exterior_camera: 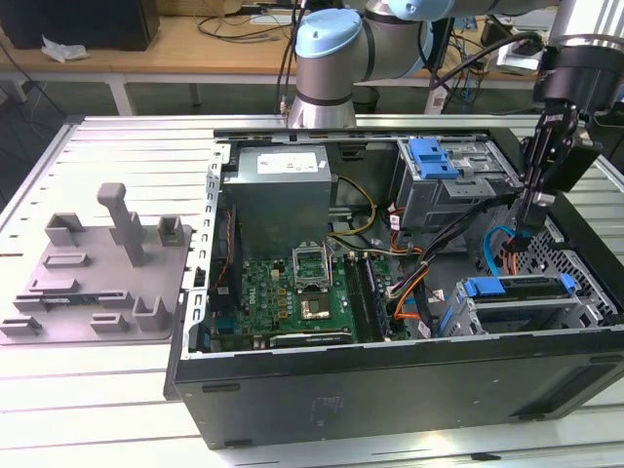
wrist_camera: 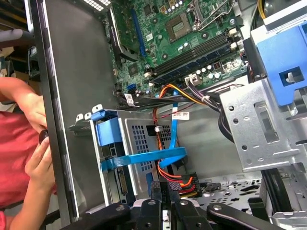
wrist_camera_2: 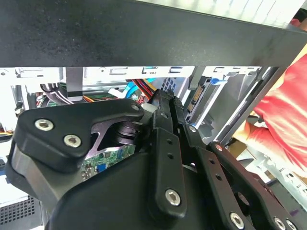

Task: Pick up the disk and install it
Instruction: 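Insert the first disk wire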

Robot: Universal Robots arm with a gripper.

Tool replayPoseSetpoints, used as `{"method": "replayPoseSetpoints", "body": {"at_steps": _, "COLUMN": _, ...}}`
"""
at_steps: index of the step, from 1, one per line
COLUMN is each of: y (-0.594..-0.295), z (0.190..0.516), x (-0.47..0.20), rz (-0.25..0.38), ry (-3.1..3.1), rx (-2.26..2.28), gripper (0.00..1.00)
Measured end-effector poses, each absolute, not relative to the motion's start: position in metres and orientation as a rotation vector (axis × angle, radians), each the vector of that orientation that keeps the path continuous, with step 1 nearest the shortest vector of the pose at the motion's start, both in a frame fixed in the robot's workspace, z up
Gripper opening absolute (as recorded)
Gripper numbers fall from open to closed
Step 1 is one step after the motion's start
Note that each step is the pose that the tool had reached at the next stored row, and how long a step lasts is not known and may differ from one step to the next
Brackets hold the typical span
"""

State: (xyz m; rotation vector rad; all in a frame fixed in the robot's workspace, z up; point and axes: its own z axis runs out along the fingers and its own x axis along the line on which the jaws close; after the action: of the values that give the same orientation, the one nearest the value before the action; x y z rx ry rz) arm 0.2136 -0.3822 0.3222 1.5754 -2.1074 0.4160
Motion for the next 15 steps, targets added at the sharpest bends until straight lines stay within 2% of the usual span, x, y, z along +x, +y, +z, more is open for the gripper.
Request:
{"method": "replayPoseSetpoints", "body": {"at_steps": 5, "y": -0.383, "z": 0.329, "x": 0.212, "rz": 0.406, "ry": -2.121, "rx": 1.585, "gripper": 0.16}}
{"method": "replayPoseSetpoints", "body": {"at_steps": 15, "y": -0.398, "z": 0.339, "x": 0.210, "rz": 0.325, "ry": -2.167, "rx": 1.633, "gripper": 0.16}}
